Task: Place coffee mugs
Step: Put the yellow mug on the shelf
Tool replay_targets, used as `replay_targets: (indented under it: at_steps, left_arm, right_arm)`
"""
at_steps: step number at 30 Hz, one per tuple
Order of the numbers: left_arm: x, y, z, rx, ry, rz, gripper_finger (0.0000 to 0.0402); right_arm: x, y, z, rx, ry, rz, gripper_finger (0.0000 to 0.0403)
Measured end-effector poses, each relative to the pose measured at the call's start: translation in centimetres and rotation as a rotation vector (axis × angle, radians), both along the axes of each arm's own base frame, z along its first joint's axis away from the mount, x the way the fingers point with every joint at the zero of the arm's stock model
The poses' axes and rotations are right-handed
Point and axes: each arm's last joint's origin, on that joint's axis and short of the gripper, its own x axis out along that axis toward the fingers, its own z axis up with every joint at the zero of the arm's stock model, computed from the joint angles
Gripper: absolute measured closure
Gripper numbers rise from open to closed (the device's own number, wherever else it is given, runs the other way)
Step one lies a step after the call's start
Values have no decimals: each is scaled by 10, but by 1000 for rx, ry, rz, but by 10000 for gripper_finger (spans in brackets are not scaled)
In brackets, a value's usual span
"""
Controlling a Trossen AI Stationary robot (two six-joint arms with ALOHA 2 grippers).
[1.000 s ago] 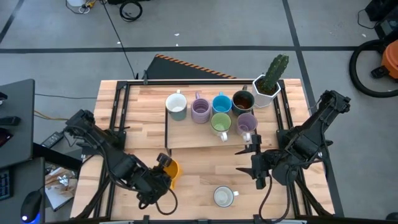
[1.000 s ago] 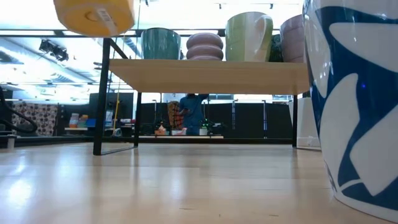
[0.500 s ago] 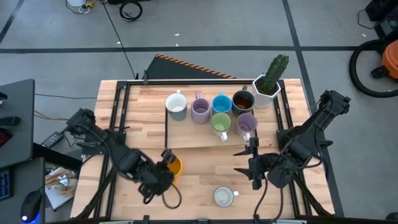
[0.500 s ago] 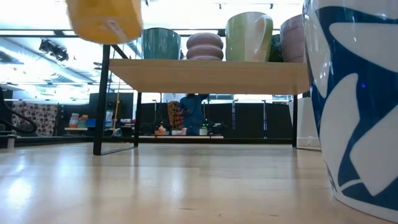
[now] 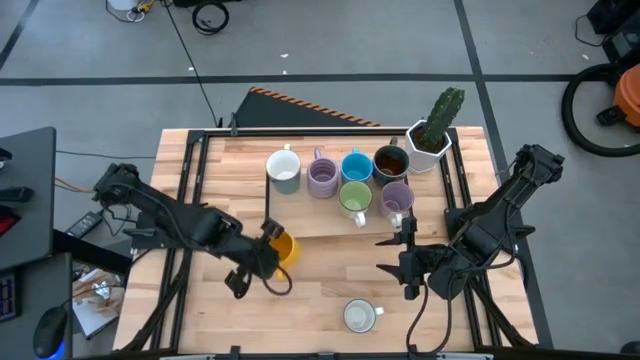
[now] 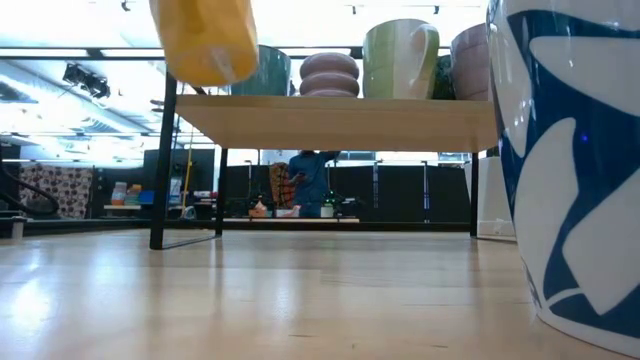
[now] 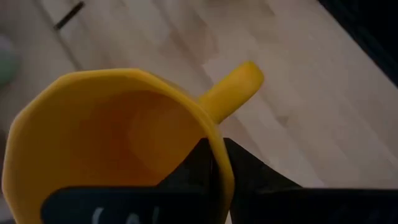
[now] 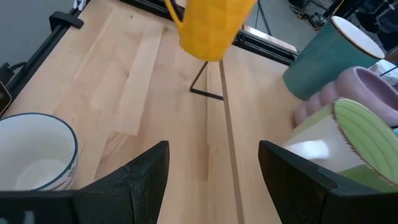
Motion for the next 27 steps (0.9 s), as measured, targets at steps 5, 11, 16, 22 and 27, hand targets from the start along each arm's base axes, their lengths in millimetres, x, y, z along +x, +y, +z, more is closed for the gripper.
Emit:
replay_targets:
  at_steps: [5, 11, 16, 22, 27]
  left_arm:
    - [4, 11, 5, 15, -49, -19, 372]
    - [19, 29, 9, 27, -123, -58, 372]
    - [29, 52, 12, 58, -165, -41, 372]
    - [40, 72, 11, 90, -201, -35, 372]
    - [45, 80, 14, 111, -245, -66, 372]
  right_arm:
    - [-3, -4, 5, 16, -17, -2, 150]
    - [2, -9, 6, 26, -18, -21, 150]
    - [5, -12, 7, 42, -15, -24, 150]
    - [5, -11, 7, 51, -10, -17, 150]
    - [5, -11, 7, 54, -14, -16, 150]
